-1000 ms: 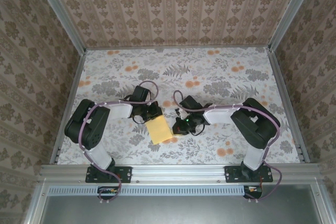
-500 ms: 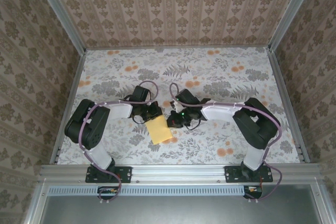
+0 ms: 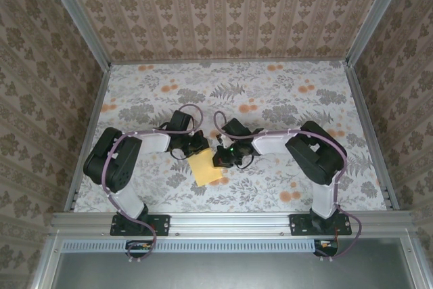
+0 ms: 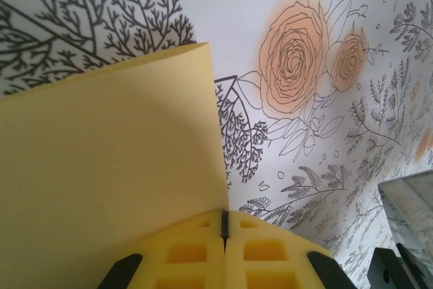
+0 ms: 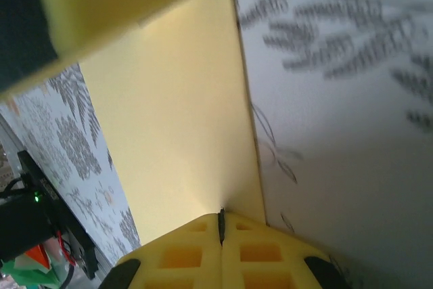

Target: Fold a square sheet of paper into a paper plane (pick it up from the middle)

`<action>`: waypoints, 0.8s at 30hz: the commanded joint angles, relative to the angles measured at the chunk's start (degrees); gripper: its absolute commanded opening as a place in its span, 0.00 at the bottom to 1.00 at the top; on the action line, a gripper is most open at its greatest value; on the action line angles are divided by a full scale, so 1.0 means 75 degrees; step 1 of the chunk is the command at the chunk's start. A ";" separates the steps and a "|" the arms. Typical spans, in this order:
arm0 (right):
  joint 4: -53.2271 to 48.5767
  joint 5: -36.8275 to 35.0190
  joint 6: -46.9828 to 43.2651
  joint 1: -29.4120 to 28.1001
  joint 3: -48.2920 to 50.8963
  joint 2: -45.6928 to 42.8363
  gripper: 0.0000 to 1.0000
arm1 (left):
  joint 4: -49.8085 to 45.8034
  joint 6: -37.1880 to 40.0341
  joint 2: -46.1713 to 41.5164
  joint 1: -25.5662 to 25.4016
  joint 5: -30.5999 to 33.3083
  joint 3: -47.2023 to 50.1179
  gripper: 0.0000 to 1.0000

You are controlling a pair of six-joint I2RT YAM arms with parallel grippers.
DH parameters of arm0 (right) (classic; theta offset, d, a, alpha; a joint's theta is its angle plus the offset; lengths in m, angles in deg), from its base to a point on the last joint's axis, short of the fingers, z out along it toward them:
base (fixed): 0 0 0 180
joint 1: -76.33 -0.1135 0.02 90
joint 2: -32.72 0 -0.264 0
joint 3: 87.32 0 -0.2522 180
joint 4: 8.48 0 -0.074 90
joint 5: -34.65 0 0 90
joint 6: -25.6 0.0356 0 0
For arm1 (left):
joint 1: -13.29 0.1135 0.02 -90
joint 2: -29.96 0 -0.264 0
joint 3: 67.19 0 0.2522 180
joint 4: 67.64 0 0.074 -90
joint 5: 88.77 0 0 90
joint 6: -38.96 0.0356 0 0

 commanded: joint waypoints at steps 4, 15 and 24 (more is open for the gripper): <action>-0.1006 0.0235 -0.0336 -0.0073 0.1168 -0.0828 0.00 | -0.0637 -0.0008 0.0551 0.0130 0.0659 0.0313 0.00; -0.0384 0.0120 -0.0287 0.0109 0.0555 -0.1425 0.00 | -0.0652 0.1117 -0.0201 -0.0050 -0.0384 -0.0675 0.14; 0.0142 -0.0133 -0.0007 0.0118 0.0212 -0.0857 0.00 | -0.0589 0.1449 -0.0141 -0.0115 -0.0701 -0.0880 0.10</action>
